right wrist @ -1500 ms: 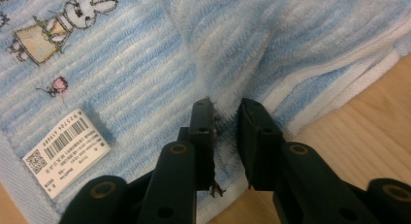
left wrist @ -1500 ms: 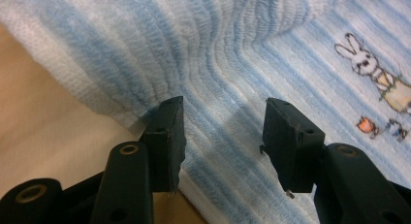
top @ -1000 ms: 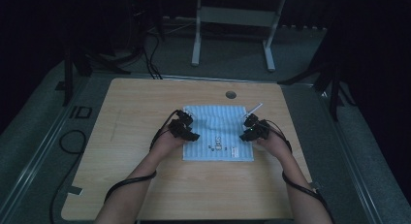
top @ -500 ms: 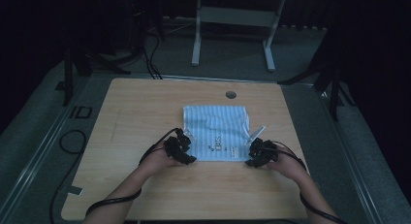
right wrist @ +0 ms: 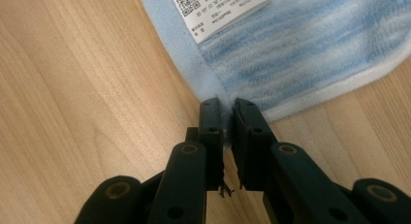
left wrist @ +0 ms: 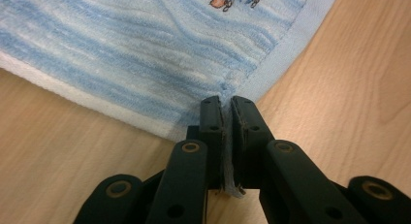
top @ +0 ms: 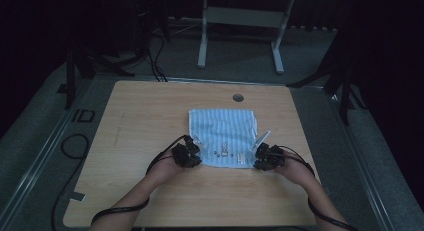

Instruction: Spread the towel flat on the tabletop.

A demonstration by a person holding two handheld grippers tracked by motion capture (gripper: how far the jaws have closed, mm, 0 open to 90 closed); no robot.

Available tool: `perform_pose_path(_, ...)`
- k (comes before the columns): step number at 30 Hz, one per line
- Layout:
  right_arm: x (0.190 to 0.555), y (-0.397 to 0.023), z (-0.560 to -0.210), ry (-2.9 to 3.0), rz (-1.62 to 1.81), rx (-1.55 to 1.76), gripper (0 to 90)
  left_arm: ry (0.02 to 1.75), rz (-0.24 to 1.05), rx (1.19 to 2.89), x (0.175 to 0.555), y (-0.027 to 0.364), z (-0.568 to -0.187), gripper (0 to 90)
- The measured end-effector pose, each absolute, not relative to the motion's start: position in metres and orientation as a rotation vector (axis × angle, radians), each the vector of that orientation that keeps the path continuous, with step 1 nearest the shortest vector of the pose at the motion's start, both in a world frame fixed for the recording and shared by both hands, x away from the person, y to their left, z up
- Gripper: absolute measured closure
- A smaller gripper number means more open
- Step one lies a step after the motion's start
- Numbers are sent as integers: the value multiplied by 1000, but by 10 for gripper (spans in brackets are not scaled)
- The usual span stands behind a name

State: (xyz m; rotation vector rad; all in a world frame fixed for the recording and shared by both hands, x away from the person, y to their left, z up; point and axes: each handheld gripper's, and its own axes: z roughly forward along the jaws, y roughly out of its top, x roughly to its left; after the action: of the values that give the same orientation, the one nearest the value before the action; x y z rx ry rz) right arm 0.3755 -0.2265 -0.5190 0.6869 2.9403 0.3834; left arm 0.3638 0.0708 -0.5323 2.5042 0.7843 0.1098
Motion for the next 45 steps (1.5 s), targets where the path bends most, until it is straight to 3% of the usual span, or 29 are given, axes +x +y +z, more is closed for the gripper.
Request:
perform_pose_path(12,369,-239,-476,2869,542,683,831,803,111,2435,362,80,-492,841)
perform_pose_path(13,360,-242,-460,2832,576,668,831,764,122,2408,348,83,-465,841)
perform_pose_path(16,347,-246,-445,2796,604,644,830,737,135,2376,334,86,-448,840)
perform_pose_path(17,327,-249,-428,2760,624,601,830,705,138,2351,318,90,-431,839)
perform_pose_path(20,308,-253,-416,2747,651,565,829,659,118,2353,299,92,-420,837)
perform_pose_path(22,271,-259,-403,2734,686,521,827,625,103,2355,277,92,-415,836)
perform_pose_path(23,258,-261,-403,2741,694,502,826,564,66,2380,251,90,-418,834)
perform_pose_path(26,229,-263,-409,2779,694,468,825,532,-2,2396,232,89,-425,826)
perform_pose_path(27,210,-264,-419,2838,687,456,813,500,-157,2414,214,87,-439,797)
perform_pose_path(28,210,-264,-419,2838,687,456,813,500,-157,2414,214,87,-439,742)
perform_pose_path(29,194,-264,-436,2905,696,439,756,478,-280,2413,206,86,-451,663)
perform_pose_path(30,190,-264,-441,2922,676,445,728,478,-280,2413,206,86,-451,613)
perform_pose_path(33,196,-265,-447,2898,653,472,683,527,-226,2417,214,93,-459,573)
perform_pose_path(36,202,-266,-447,2880,657,487,704,557,-194,2409,221,96,-460,590)
perform_pose_path(37,227,-266,-449,2858,673,532,773,605,-170,2389,236,102,-462,620)
perform_pose_path(38,238,-265,-451,2849,680,540,782,658,-102,2396,252,106,-465,650)
perform_pose_path(42,268,-259,-454,2835,702,556,817,735,-39,2382,289,109,-472,699)
perform_pose_path(45,314,-246,-456,2808,709,575,853,806,20,2365,321,107,-476,725)
